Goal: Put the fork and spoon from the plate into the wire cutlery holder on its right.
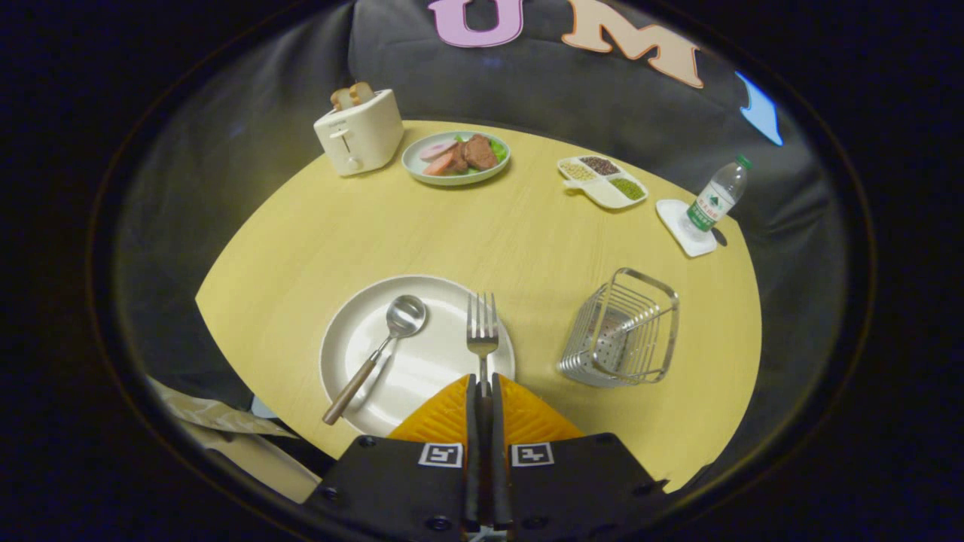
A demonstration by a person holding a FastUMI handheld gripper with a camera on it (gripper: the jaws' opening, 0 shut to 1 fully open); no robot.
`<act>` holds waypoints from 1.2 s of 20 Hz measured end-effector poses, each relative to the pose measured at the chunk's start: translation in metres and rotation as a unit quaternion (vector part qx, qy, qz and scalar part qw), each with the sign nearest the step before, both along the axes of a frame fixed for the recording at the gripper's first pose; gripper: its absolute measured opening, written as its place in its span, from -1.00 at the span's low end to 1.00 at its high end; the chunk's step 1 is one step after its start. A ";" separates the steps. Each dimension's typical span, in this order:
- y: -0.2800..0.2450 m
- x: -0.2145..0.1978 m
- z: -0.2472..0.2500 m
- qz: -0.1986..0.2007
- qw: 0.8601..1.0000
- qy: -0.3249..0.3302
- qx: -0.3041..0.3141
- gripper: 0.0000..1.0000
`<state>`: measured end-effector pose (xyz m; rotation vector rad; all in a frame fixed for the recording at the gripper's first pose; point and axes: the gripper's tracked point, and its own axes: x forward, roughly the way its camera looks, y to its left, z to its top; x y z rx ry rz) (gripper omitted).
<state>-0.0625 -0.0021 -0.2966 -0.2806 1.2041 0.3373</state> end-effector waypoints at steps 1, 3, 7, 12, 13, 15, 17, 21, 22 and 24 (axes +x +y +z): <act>-0.005 0.005 0.004 -0.005 1.000 -0.004 0.000 -0.81; -0.020 0.013 0.012 -0.013 1.000 -0.010 -0.007 -0.81; -0.050 0.034 0.026 -0.025 0.999 -0.021 -0.024 -0.81; -0.084 0.049 0.030 -0.023 0.998 -0.016 -0.050 -0.81; -0.088 0.048 0.028 -0.021 0.998 -0.012 -0.053 -0.81; -0.094 0.047 0.025 -0.013 0.998 0.000 -0.057 -0.81; -0.100 0.047 0.020 -0.005 0.998 0.011 -0.067 -0.81; -0.107 0.044 0.010 0.015 0.996 0.028 -0.082 -0.81; -0.105 0.045 0.008 0.018 0.996 0.031 -0.082 -0.81; -0.100 0.046 0.000 0.021 0.996 0.044 -0.077 -0.81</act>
